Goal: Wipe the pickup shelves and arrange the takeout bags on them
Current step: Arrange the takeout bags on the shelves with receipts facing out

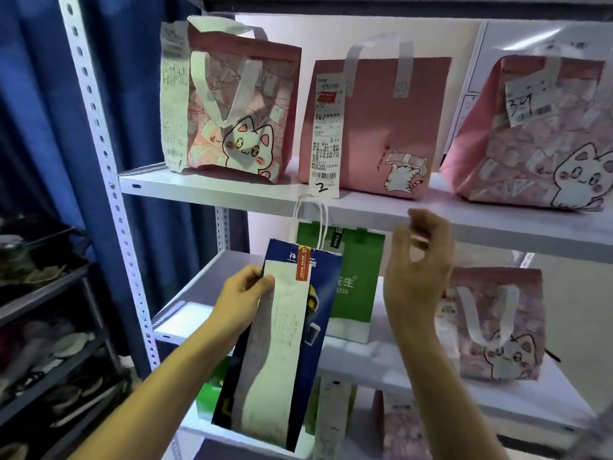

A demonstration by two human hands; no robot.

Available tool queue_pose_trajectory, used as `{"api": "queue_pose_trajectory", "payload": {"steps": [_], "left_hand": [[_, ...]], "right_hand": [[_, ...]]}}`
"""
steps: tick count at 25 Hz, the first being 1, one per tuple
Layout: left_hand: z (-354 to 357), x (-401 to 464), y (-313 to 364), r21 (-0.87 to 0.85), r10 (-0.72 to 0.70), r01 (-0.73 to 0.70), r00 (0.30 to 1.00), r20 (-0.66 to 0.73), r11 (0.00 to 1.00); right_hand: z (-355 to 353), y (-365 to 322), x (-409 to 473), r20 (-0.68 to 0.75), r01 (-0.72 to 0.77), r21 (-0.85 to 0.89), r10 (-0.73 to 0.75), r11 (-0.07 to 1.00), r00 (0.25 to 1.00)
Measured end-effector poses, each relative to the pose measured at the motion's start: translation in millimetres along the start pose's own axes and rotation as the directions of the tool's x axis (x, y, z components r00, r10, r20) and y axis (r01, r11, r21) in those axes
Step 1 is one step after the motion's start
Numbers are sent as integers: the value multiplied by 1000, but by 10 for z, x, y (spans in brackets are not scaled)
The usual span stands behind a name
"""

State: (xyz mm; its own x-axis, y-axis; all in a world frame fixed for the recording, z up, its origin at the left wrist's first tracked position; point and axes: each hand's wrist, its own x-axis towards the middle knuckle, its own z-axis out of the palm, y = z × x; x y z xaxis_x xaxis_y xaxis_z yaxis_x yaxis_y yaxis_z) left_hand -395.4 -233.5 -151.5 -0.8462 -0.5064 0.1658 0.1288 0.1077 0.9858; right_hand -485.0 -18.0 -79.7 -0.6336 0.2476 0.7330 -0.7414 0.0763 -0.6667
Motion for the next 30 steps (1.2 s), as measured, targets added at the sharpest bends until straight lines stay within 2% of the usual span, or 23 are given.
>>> {"api": "queue_pose_trajectory", "payload": {"steps": [3, 5, 6, 8, 12, 16, 20, 26, 30], "left_hand": [[53, -58, -201, 4, -7, 7, 1000, -25, 1000], [65, -102, -325, -6, -18, 18, 999, -38, 1000], [54, -114, -378, -5, -19, 19, 998, -53, 1000], [3, -87, -454, 1, -12, 12, 995, -103, 1000], [-244, 86, -491, 29, 40, -35, 985, -167, 999], [-679, 364, -495, 100, 27, -12, 988, -150, 995], [-1175, 611, -644, 135, -29, 56, 980, -196, 989], [-1578, 876, -884, 182, -66, 88, 990, -124, 979], [-1653, 1140, -942, 208, -26, 54, 991, -134, 977]], "right_hand": [[17, 228, -757, 231, -199, 13, 191, 980, 954], [72, 378, -1133, 394, -363, -74, 361, 929, 845], [113, 430, -1276, 451, -402, -123, 412, 907, 792], [227, 503, -1445, 510, -389, -228, 450, 893, 733], [594, 543, -1469, 554, -411, -268, 488, 871, 674], [1108, 509, -1417, 528, -423, -231, 478, 876, 702], [1687, 520, -1417, 511, -450, -226, 498, 864, 701], [2412, 596, -1547, 499, -452, -232, 504, 861, 705], [2657, 693, -1627, 511, -539, -272, 594, 797, 621]]}}
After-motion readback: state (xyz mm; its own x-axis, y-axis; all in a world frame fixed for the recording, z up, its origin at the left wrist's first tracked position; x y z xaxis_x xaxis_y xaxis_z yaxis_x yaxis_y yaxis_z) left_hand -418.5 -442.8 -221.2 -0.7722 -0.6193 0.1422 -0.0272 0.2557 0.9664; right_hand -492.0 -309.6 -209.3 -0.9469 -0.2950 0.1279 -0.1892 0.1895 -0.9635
